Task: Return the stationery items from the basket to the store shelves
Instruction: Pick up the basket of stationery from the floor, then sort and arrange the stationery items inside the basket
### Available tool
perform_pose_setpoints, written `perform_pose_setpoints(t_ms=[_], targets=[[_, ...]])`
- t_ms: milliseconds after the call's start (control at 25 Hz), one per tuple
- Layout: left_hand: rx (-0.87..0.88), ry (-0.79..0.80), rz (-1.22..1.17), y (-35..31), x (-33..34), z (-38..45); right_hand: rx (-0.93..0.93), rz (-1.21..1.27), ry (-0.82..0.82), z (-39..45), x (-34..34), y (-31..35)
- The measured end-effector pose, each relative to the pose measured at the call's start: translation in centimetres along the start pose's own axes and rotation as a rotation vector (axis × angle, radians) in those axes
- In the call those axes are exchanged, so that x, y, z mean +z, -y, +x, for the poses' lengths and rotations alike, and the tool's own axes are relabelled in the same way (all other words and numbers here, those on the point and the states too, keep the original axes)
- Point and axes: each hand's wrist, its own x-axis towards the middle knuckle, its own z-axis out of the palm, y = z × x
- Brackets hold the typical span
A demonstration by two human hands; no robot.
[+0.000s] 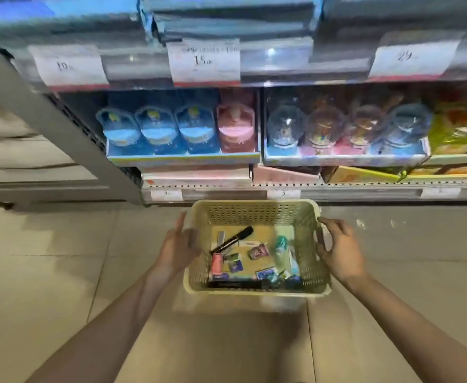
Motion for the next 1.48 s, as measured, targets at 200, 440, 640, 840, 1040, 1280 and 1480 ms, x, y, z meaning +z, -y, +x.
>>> perform_pose_setpoints(t_ms=[200,440,640,840,1040,1280,1480], targets=[[-0.031,0.025,-0.021,4.5,1.8,3.6,0.012,0.024,0.073,2.1,2.7,-1.7],[0.016,0.013,-0.075,6.3,2.7,6.0,-0.062,0.114,0.045,2.8,4.2,-3.2],[0.027,0.043,-0.150,6.8,3.5,6.2,-0.072,0.126,0.041,2.8,3.6,-4.5],[0.184,0.110,-0.237,6.9,5.0,5.1,-0.042,0.090,0.024,2.2,2.3,-6.1],[0.221,0.110,-0.231,5.7,6.3,3.1,-0.049,0.117,0.028,2.1,1.9,-7.7],[0.239,-0.036,-0.088,5.9,7.6,2.8,-0.217,-0.202,-0.224,1.6,1.7,-5.5],[0.237,-0.121,0.001,5.5,8.8,2.8,-0.564,-0.151,-0.141,3.1,3.9,-0.7]])
